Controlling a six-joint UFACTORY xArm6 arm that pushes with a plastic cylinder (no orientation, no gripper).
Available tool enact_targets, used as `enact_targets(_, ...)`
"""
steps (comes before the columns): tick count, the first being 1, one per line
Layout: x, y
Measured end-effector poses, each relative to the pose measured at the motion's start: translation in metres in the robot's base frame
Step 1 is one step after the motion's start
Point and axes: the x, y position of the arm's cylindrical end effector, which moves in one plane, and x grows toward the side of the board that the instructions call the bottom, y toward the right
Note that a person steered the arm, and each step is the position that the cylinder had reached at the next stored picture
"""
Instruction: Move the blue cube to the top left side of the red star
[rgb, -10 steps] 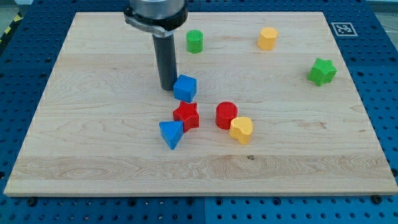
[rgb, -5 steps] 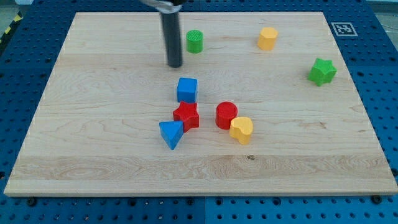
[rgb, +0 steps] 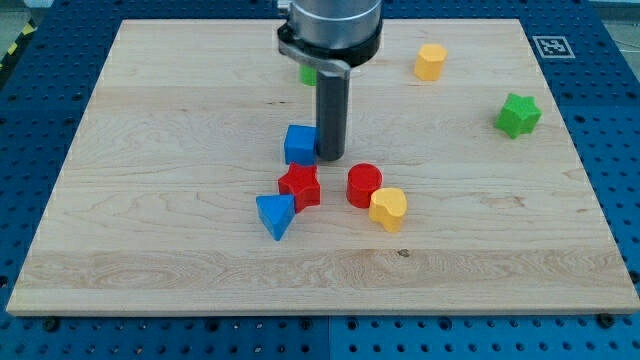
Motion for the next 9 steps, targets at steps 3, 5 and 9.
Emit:
enact_targets(3, -0.045, 0.004)
enact_targets(5, -0.072, -0.017)
enact_targets(9, -0.023, -0.038)
